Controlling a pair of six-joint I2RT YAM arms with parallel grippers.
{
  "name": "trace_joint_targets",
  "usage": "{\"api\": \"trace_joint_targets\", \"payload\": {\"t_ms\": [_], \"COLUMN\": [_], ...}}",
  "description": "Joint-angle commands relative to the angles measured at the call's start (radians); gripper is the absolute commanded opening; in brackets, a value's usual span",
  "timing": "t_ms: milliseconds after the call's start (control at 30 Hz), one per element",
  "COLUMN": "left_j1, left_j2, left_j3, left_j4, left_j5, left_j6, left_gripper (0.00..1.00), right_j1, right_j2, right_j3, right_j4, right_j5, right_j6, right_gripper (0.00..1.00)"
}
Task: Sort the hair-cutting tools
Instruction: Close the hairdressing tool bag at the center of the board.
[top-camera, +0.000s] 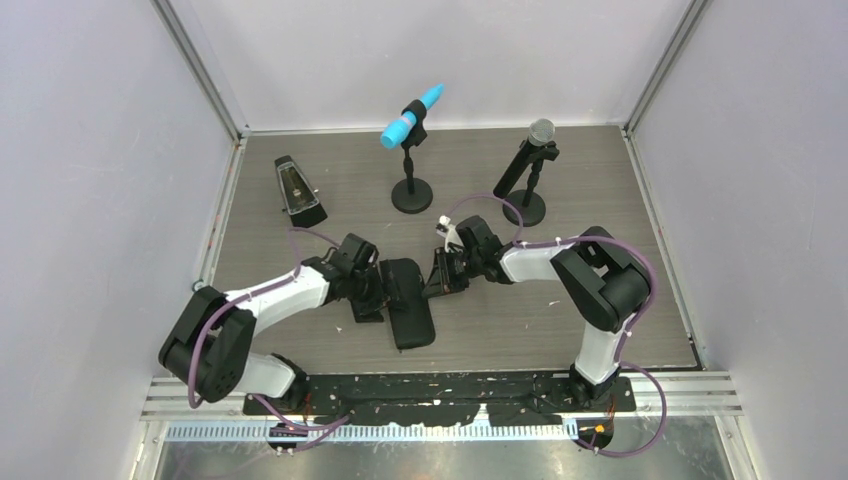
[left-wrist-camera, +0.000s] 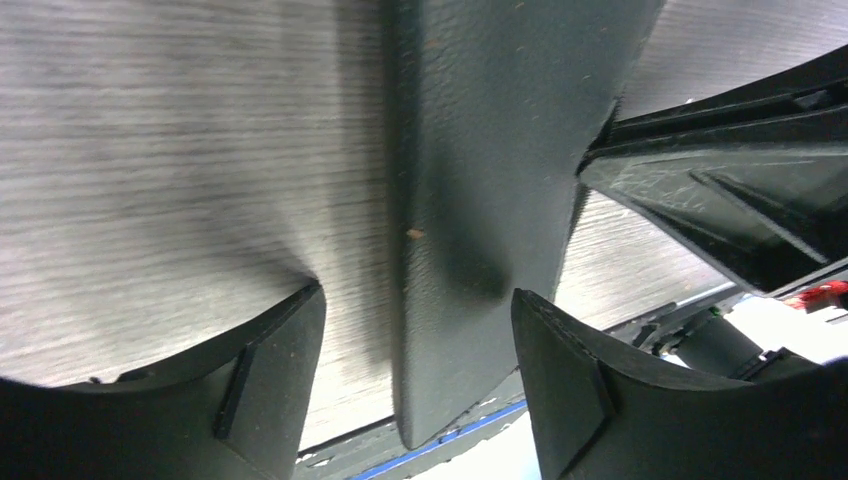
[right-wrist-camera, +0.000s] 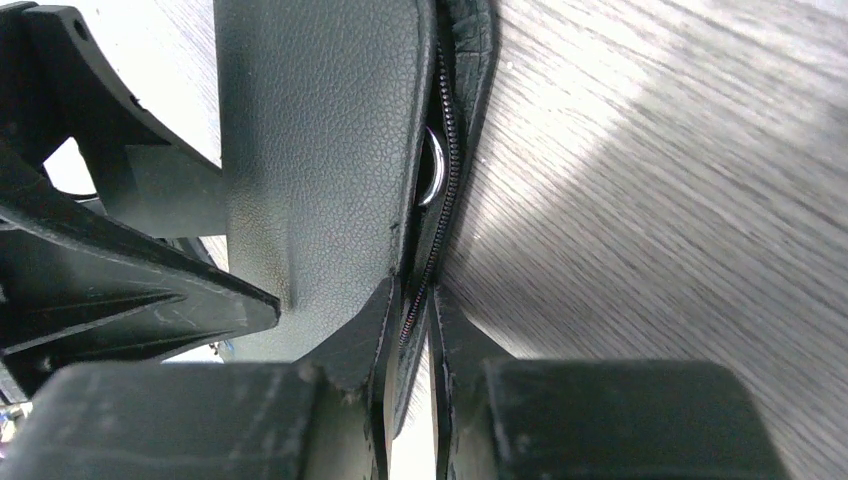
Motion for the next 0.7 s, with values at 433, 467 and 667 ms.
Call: {"api": "trace_joint_targets", "payload": {"t_ms": [433, 467, 667], "left_j1": [-0.089, -0.090, -0.108], "left_j2": [0.075, 0.075, 0.087], "left_j3": [0.022, 0.025, 0.071], "left_j4": [0.027, 0.018, -0.024], "left_j5": [-0.092, -0.102, -0.125], "left_j6": [-0.261, -0.279, -0.359], "left_gripper": [0.27, 0.26, 0.28], "right_j1": [0.009, 0.010, 0.100], "right_j2": [-0.124, -0.197, -0.522], "right_j3": [-0.026, -0.041, -0.206], "right_j4": [-0.070, -0.066, -0.053], "right_j5": [0.201, 0.223, 0.470], "right_j6": [-0.088, -0.090, -0.126], "right_gripper": [0.20, 0.26, 0.48]}}
